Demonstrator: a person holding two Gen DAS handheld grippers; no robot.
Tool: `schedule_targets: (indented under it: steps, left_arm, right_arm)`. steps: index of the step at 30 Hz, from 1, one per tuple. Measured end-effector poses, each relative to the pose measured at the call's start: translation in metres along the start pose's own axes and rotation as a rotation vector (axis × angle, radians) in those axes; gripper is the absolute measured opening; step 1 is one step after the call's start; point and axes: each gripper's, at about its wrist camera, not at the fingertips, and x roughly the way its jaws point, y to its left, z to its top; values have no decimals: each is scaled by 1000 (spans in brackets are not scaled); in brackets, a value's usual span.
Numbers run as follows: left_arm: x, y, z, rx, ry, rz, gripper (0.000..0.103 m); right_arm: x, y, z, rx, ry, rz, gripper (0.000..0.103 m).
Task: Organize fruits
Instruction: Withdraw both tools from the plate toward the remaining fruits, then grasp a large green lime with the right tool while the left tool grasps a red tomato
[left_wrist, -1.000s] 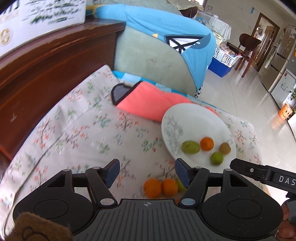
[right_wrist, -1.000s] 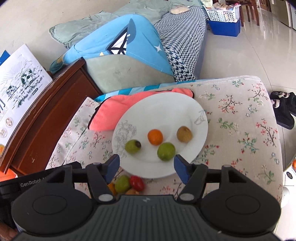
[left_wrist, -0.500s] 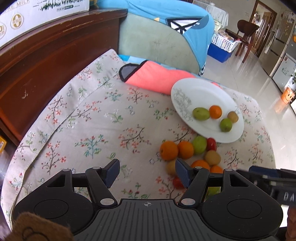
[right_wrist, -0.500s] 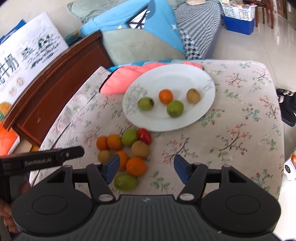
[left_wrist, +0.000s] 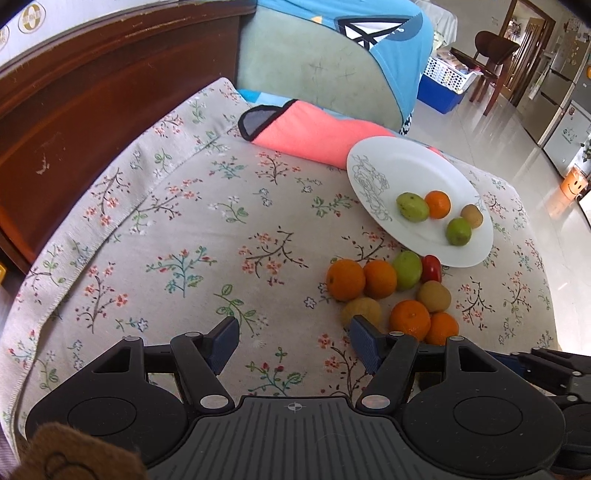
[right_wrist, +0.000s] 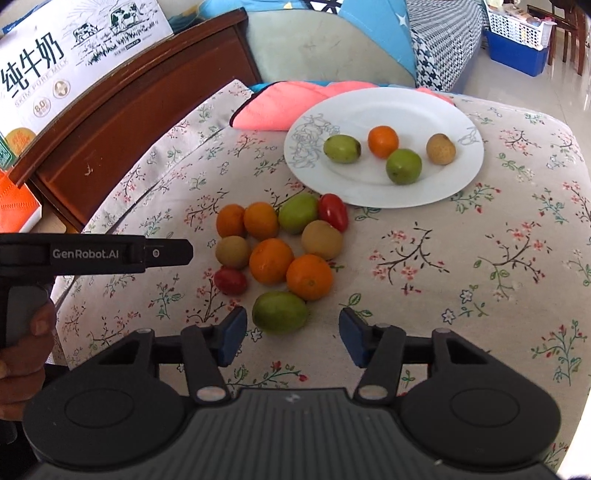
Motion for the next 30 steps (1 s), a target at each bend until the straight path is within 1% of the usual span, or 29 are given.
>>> schedule_targets:
  steps: [5, 9, 12, 17, 21, 27, 28, 30]
  left_arm:
    - [-1, -3, 1, 0, -4, -15, 66]
    - [1, -7, 0, 8, 2, -20, 66]
    - [3, -9, -2, 19, 8, -21, 66]
    - [5, -16, -7, 52, 16, -27, 66]
    - [8, -24, -12, 88, 22, -41, 66]
    - [18, -37, -20, 124, 43, -50, 65]
    - [19, -38, -20, 123, 42, -49, 63]
    - [21, -41, -20, 125, 28, -42, 63]
  right_arm:
    - [6, 5, 1, -19, -7, -5, 54]
    - [8, 10, 1, -55, -22, -29, 43]
    - [8, 9, 1, -51, -16, -10, 34]
    - [4, 7, 0, -51, -2, -9, 34]
    - [-6, 0, -3, -46, -7, -37, 34]
    - [-15, -14, -2, -2, -10, -75, 34]
    - [-16, -15, -2, 7, -11, -78, 34]
    - [-16, -19, -2, 22, -7, -81, 34]
